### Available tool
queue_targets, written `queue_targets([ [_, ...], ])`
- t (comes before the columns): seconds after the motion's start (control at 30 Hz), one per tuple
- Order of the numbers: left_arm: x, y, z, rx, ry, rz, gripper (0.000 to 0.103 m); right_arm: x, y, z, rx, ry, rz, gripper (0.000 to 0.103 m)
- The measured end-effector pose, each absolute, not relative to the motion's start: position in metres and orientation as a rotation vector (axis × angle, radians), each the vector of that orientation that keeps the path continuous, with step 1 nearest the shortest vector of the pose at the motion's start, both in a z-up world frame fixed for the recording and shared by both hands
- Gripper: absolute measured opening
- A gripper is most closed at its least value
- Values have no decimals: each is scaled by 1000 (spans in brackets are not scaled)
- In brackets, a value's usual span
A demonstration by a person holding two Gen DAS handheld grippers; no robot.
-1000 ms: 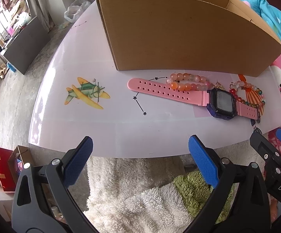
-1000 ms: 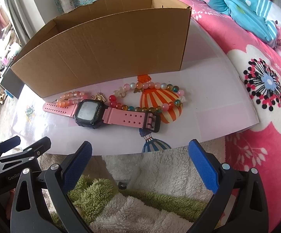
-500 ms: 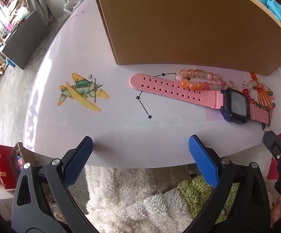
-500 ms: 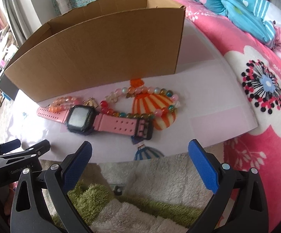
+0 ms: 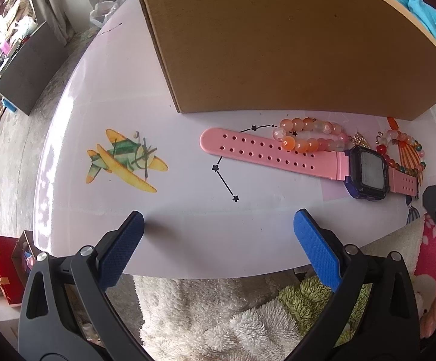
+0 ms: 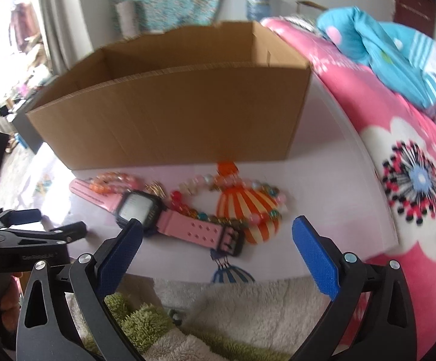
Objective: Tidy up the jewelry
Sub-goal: 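Move the right tool toward the pink watch while the left tool approaches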
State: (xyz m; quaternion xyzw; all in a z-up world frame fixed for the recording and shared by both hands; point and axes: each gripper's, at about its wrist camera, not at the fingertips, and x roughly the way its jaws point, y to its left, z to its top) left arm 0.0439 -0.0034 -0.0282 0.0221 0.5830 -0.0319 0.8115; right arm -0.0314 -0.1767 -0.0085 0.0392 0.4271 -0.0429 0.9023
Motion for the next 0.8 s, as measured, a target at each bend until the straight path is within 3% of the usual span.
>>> queue_targets([
  [0.23, 53, -5, -28, 53, 1242, -77, 96, -42, -185, 8, -9, 734, 32, 97],
  [0.47, 41, -9, -31, 78, 1188, -119, 96, -35, -171, 10, -75, 757, 213, 97],
  [0.8, 35, -2, -30, 71, 1121, -190, 96, -20, -136, -6, -214, 828, 366, 67],
])
